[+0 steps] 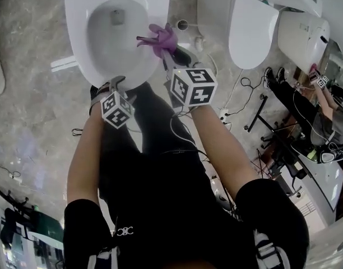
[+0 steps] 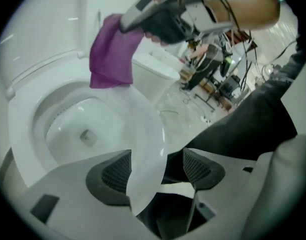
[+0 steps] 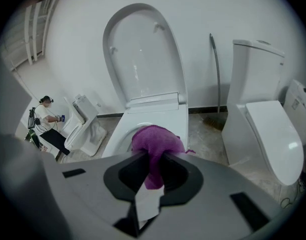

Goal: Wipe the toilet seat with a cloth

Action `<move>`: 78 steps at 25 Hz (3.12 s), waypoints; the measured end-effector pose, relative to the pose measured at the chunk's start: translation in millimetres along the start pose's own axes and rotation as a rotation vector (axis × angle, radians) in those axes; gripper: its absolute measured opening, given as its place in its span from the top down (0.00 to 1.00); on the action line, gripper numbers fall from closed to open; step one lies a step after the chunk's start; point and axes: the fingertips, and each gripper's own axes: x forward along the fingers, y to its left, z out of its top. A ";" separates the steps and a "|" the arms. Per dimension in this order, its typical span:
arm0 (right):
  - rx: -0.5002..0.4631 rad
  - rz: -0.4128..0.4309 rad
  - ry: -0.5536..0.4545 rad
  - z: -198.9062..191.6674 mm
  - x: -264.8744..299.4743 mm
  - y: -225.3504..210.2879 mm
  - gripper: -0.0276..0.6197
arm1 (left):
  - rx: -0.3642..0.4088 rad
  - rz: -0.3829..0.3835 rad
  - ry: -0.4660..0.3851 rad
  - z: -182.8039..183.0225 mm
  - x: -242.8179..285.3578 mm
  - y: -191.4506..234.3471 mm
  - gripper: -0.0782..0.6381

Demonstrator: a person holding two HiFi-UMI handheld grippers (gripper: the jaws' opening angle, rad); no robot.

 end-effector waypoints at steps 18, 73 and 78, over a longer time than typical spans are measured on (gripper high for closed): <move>-0.157 -0.087 -0.207 145.8 94.9 -36.9 0.87 | -0.627 0.323 -0.476 37.6 -87.4 158.3 0.88; -0.093 -0.149 -0.184 241.9 304.1 114.0 0.87 | -0.719 0.339 -0.503 -42.3 -164.4 272.2 0.88; -0.215 -0.001 -0.119 240.6 324.7 172.6 0.87 | -0.780 0.298 -0.529 -48.7 -169.7 275.4 0.88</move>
